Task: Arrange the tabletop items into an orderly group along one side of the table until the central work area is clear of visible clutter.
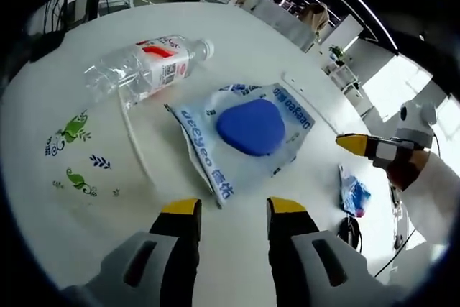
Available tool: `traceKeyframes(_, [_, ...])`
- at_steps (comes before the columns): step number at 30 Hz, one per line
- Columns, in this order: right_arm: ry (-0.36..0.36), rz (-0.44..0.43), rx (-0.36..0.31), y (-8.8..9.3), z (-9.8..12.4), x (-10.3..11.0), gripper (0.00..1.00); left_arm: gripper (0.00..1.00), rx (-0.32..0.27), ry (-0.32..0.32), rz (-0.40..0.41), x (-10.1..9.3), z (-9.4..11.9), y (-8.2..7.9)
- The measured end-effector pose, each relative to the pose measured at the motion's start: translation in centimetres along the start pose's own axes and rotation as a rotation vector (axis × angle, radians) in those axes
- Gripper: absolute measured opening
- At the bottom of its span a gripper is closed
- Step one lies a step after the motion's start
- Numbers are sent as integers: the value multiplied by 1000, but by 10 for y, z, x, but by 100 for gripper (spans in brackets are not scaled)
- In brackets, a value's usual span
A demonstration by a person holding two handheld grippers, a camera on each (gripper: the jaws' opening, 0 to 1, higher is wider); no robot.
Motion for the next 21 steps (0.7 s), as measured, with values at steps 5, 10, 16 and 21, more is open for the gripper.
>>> traceKeyframes(5, [-2,18,35,-2,-11,-3,27,34,-23,-24,56,3,-1,-2])
traceKeyframes(10, [-15,29,4,-19,-20,-6,30,33,-37,-66,98,7,1,-2])
traceKeyframes(16, [-31,61,17,-27,-39,-8,32,34,-102,-144,68,14,3,-16])
traceKeyframes(21, [-47,55,16,-24,-53,-6,32,29,-91,-148,91,18,-9,-15])
Point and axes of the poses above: the point that each gripper's makers call its tool centre point, and the gripper's own axes: z roughly backward along the fingers, x roughly to its left, y roughly out of its underside, the point moved 5 cm from there along z, roughly backward along the fingers, and after that the axes turned 12 degrees about -y, right-handed, at the moved point
